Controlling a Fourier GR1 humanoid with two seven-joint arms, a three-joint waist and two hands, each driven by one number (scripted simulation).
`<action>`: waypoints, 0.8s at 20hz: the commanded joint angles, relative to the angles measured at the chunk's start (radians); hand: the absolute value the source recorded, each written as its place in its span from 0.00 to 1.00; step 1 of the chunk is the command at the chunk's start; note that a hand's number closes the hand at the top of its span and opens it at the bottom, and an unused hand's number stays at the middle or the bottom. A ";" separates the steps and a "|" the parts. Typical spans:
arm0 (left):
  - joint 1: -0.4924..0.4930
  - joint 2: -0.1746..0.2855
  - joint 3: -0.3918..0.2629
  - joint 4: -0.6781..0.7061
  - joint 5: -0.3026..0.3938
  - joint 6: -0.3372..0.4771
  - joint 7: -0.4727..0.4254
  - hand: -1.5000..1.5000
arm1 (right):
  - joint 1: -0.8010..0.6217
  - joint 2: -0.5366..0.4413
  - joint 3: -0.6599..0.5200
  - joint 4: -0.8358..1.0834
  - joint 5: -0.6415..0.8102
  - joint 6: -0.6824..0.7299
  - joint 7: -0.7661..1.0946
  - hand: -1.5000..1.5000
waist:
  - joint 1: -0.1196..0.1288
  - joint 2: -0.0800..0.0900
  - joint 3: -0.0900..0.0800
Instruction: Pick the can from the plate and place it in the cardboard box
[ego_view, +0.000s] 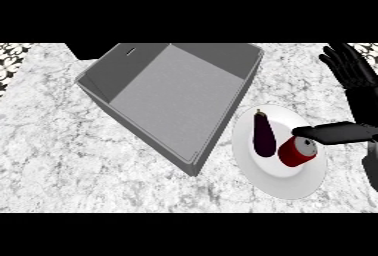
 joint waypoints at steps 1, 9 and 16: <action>-0.262 -0.075 0.037 -0.162 0.016 0.016 -0.145 0.50 | 0.009 -0.090 0.027 -0.002 0.084 0.048 -0.022 0.00 | -0.047 0.003 -0.026; -0.225 -0.062 0.049 -0.171 0.010 0.005 -0.163 0.50 | 0.034 -0.357 0.152 0.006 0.293 0.237 0.005 0.00 | -0.052 0.006 -0.031; -0.241 -0.073 0.053 -0.157 -0.001 -0.003 -0.189 0.50 | 0.038 -0.466 0.263 -0.039 0.385 0.368 0.054 0.00 | -0.054 0.002 -0.032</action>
